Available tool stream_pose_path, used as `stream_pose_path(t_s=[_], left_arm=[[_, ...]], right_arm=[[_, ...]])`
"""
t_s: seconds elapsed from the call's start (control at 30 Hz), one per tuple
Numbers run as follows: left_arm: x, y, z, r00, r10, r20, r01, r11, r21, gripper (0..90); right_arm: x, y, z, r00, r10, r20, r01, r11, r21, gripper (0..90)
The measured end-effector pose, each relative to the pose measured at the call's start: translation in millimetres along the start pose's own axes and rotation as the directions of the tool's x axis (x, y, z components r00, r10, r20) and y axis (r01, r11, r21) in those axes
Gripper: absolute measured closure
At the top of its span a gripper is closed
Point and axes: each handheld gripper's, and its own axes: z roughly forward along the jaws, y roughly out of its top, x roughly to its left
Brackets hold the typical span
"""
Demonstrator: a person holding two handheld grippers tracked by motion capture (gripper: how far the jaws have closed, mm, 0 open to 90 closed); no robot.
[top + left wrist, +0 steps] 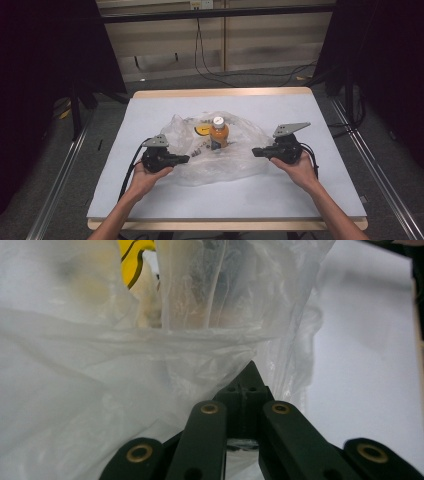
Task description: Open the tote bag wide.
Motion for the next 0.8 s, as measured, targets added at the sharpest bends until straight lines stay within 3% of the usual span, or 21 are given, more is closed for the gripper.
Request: stream_pose_path(t_s=[0.1,0.27,0.3,0.43,0.53,0.7,0.8], left_arm=[[-2.5,4.3,-11.6,0.9999,0.002,0.017,-0.001,0.9984,-0.057,90.0],[-2.8,11.0,-15.7,0.9994,-0.014,0.030,0.018,0.9931,-0.116,90.0],[-2.0,13.3,-14.0,0.9999,-0.006,0.009,0.007,0.9942,-0.108,90.0],[0.5,14.6,-6.5,0.9996,-0.029,-0.004,0.028,0.9931,-0.114,90.0],[-0.5,16.2,-1.6,0.9996,-0.019,-0.021,0.017,0.9958,-0.090,90.0],[-7.5,32.6,-8.9,0.9998,0.018,-0.008,-0.018,0.9908,-0.134,90.0],[-10.4,39.4,-12.2,0.9996,0.028,-0.005,-0.029,0.9912,-0.129,90.0]], right_arm=[[2.1,7.0,-3.8,1.0000,-0.005,-0.007,0.004,1.000,-0.028,90.0],[1.3,13.6,-4.7,0.9999,0.002,-0.013,-0.003,0.998,-0.061,90.0],[1.1,16.9,-1.2,1.0000,-0.001,-0.009,0.000,0.998,-0.065,90.0],[1.3,21.0,4.6,0.9999,0.003,-0.012,-0.004,0.997,-0.074,90.0],[6.2,31.8,4.2,0.9998,-0.019,-0.002,0.019,0.996,-0.082,90.0],[5.8,50.5,-2.9,0.9990,-0.039,0.023,0.040,0.995,-0.087,90.0],[5.3,62.0,-6.7,0.9982,-0.046,0.038,0.050,0.995,-0.092,90.0]])
